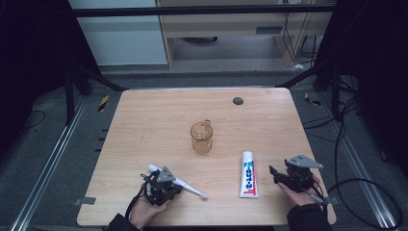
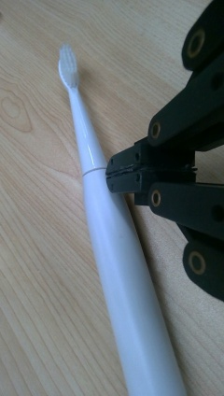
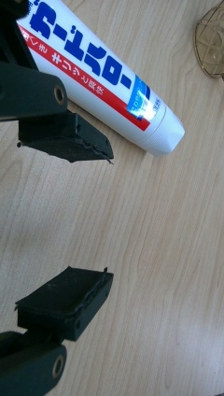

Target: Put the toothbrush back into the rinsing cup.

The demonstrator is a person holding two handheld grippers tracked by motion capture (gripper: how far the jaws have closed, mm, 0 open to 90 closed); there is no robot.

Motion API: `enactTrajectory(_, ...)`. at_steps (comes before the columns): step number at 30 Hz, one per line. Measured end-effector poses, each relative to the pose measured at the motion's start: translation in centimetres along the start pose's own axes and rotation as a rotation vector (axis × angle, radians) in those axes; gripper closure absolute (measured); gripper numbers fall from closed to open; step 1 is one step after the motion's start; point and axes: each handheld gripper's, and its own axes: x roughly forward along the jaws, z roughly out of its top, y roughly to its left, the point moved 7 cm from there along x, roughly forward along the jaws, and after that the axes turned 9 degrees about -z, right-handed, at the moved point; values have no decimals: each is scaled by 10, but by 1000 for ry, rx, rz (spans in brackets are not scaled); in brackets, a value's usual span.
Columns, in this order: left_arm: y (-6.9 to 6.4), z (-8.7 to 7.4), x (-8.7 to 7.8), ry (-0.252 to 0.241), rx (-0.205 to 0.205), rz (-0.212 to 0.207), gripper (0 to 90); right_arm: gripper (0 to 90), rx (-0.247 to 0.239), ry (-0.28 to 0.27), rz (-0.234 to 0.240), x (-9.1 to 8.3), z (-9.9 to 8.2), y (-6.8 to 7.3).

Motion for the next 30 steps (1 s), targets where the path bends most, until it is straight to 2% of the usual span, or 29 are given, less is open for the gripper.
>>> enactTrajectory(14, 3, 2, 3, -6, 1, 9, 894, 350, 1, 3, 0, 0, 0, 0)
enactTrajectory(15, 3, 5, -2, -26, 0, 5, 892, 350, -1, 3, -1, 0, 0, 0)
enactTrajectory(16, 3, 5, -2, -26, 0, 5, 892, 350, -1, 2, -1, 0, 0, 0)
enactTrajectory(18, 5, 13, -15, -71, 7, 20, 889, 350, -1, 2, -2, 0, 0, 0)
enactTrajectory(19, 5, 13, -15, -71, 7, 20, 888, 350, -1, 2, -1, 0, 0, 0)
enactTrajectory(21, 11, 19, -25, -106, 0, 40, 886, 351, -1, 4, 0, 1, -1, 0)
enactTrajectory(22, 20, 23, -34, -126, -2, 78, 880, 351, 1, 9, 1, 1, -1, 1)
enactTrajectory(24, 32, 25, -42, -143, -19, 118, 875, 351, 2, 10, 2, 1, -1, 1)
enactTrajectory(25, 32, 25, -42, -143, -19, 118, 874, 351, 2, 10, 2, 1, -1, 1)
enactTrajectory(26, 46, 25, -49, -146, -29, 165, 873, 351, -2, 8, -1, 2, -1, 0)
enactTrajectory(27, 46, 25, -49, -146, -29, 165, 871, 351, -2, 8, -1, 2, -1, 0)
enactTrajectory(28, 59, 22, -51, -136, -60, 186, 869, 352, -2, 10, 0, 3, -1, 0)
enactTrajectory(29, 59, 22, -51, -136, -60, 186, 867, 352, -2, 10, 0, 3, -1, 0)
enactTrajectory(30, 70, 17, -49, -114, -79, 210, 869, 352, -1, 13, 1, 3, -1, 1)
